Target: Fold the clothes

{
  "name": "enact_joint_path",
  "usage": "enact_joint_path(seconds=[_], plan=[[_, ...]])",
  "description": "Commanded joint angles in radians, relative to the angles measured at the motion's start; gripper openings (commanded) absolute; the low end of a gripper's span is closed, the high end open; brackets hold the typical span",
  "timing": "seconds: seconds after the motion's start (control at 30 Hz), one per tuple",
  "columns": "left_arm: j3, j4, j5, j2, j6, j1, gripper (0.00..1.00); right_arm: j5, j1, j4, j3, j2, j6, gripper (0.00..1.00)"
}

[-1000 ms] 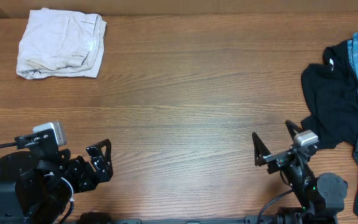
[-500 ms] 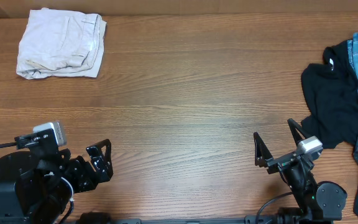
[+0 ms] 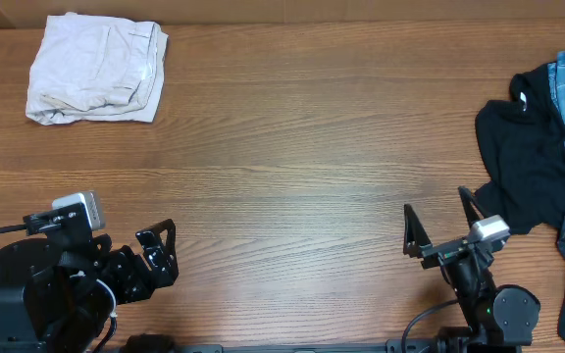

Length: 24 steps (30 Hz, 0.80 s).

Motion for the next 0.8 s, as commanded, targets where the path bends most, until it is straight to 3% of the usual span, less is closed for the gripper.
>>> enact_joint_path(seconds=[0.0,0.2,0.47,0.77], plan=[[0.003,0.002,0.011,0.0,-0.01,-0.006,1.0,0.059,0.005,0.084,-0.061,-0.012,0.027,1.0],[0.003,0.002,0.011,0.0,-0.01,-0.006,1.0,0.163,0.007,0.129,-0.098,-0.012,0.135,1.0],[0.003,0.003,0.011,0.0,-0.01,-0.006,1.0,0.3,0.023,0.028,-0.098,-0.012,0.134,1.0],[0.003,0.002,0.011,0.0,-0.01,-0.006,1.0,0.305,0.023,-0.054,-0.098,-0.012,0.116,1.0]])
